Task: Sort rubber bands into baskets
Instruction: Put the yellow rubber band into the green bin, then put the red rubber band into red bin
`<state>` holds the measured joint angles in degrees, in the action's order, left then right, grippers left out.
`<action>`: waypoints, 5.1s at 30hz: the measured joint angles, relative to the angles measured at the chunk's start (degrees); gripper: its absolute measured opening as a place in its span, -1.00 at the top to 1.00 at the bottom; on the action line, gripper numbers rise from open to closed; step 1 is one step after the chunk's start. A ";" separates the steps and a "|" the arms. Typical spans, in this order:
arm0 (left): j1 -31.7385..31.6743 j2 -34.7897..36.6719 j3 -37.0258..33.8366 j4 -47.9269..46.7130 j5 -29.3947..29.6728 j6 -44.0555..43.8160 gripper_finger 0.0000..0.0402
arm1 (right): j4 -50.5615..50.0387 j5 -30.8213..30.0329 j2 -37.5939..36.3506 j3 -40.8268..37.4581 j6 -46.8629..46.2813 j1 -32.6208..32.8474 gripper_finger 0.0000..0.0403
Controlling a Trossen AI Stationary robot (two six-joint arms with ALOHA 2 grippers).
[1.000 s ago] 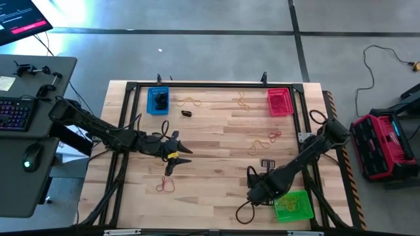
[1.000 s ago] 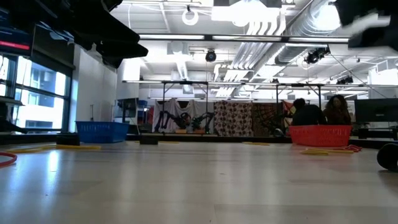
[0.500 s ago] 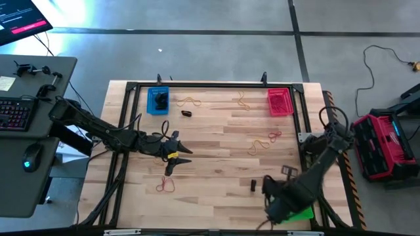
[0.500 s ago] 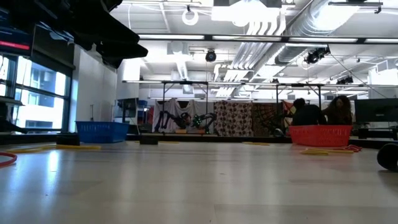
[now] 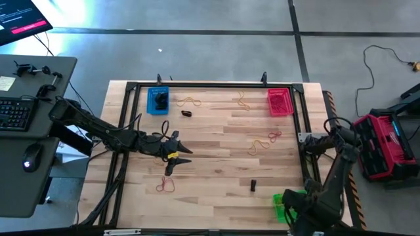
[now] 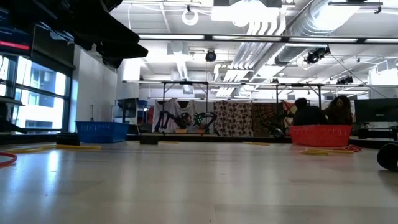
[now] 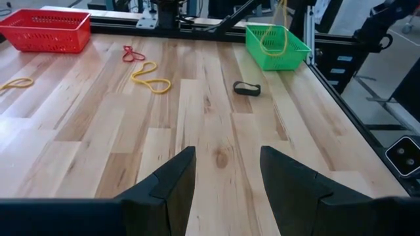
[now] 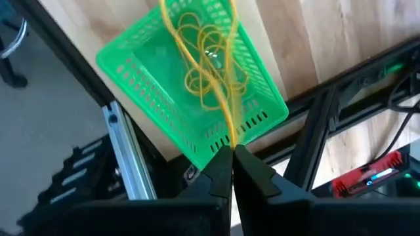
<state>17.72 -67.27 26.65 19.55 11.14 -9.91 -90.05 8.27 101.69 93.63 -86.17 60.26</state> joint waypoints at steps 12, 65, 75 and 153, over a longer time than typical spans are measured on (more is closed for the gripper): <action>0.00 -0.02 0.00 0.04 0.00 -0.51 0.19 | 0.01 1.06 0.00 -0.03 -9.75 5.26 1.00; 0.01 -0.01 0.00 -0.02 -0.04 -1.46 0.19 | 4.75 -13.72 -8.66 -10.78 -14.93 5.96 1.00; 0.00 -0.02 0.00 0.02 -0.04 -1.93 0.19 | 16.91 -12.77 -8.72 -18.06 -12.81 6.70 1.00; 27.30 -11.31 10.97 -41.59 -3.05 -66.15 0.50 | 86.54 -35.95 -8.87 -43.02 66.95 -31.79 1.00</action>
<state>45.01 -78.58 37.63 -22.04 8.08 -76.07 -3.51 -27.68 92.82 50.61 -19.22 28.47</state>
